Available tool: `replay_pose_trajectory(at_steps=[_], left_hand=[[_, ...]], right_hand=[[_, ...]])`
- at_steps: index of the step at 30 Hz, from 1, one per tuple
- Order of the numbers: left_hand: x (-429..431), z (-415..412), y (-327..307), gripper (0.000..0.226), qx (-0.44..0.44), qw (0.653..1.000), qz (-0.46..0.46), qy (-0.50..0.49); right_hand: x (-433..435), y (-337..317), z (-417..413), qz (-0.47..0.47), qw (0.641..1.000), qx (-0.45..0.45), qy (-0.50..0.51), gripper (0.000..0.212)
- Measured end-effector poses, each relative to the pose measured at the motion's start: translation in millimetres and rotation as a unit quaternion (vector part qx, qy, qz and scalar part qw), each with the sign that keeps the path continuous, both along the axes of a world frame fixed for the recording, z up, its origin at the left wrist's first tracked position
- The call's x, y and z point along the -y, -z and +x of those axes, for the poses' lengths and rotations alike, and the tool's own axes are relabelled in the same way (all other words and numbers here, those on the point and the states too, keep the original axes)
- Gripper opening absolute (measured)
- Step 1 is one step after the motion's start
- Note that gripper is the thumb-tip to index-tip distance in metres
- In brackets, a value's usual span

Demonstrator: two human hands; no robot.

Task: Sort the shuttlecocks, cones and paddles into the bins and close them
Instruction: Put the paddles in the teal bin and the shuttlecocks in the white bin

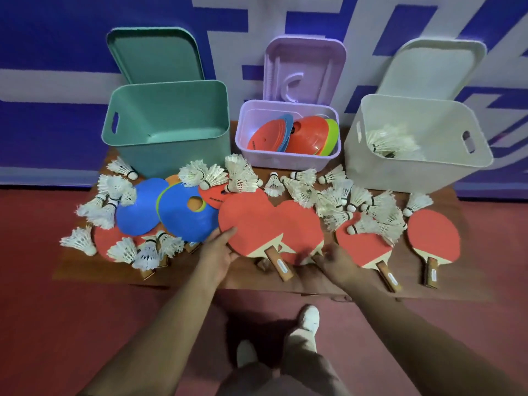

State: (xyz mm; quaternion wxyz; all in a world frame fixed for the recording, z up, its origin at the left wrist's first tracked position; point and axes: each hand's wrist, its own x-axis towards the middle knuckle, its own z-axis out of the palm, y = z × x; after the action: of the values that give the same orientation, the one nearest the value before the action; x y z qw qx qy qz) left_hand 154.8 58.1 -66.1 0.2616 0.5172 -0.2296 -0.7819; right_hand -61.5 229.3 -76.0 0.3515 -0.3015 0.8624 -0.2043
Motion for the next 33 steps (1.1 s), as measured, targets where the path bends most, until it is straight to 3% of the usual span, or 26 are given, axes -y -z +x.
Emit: replay_pose_trajectory(at_steps=[4, 7, 11, 15, 19, 28, 33], left_hand=[[-3.1, 13.2, 3.2, 0.028, 0.010, 1.000, -0.014, 0.016], [-5.3, 19.9, 8.9, 0.026, 0.027, 0.999, -0.021, 0.032], [-5.8, 25.0, 17.2, 0.026, 0.047, 0.998, -0.025, 0.036], [-4.2, 24.8, 18.6, 0.023, 0.068, 0.996, -0.033, 0.036], [-1.0, 22.2, 12.6, 0.016, 0.095, 0.995, -0.029, 0.024], [-1.5, 9.8, 1.2, 0.015, 0.114, 0.990, -0.055, 0.066], [-8.1, -4.1, 2.5, 0.022, 0.097, 0.990, -0.061, 0.088]], right_hand=[[-7.7, 28.7, -4.6, 0.141, 0.986, -0.063, -0.067, 0.039], [-6.6, 45.8, -3.5, 0.179, 0.978, -0.068, -0.085, 0.053], [-1.2, 51.5, -3.1, 0.173, 0.977, -0.102, -0.074, 0.042], [-2.0, 50.3, -8.5, 0.161, 0.980, -0.056, -0.100, 0.049], [0.0, -0.2, -7.6, 0.084, 0.995, -0.029, -0.046, 0.017], [-8.4, -76.2, -24.3, 0.108, 0.964, -0.221, -0.100, 0.039], [-17.0, -83.5, -27.1, 0.063, 0.954, -0.280, -0.086, 0.039]])
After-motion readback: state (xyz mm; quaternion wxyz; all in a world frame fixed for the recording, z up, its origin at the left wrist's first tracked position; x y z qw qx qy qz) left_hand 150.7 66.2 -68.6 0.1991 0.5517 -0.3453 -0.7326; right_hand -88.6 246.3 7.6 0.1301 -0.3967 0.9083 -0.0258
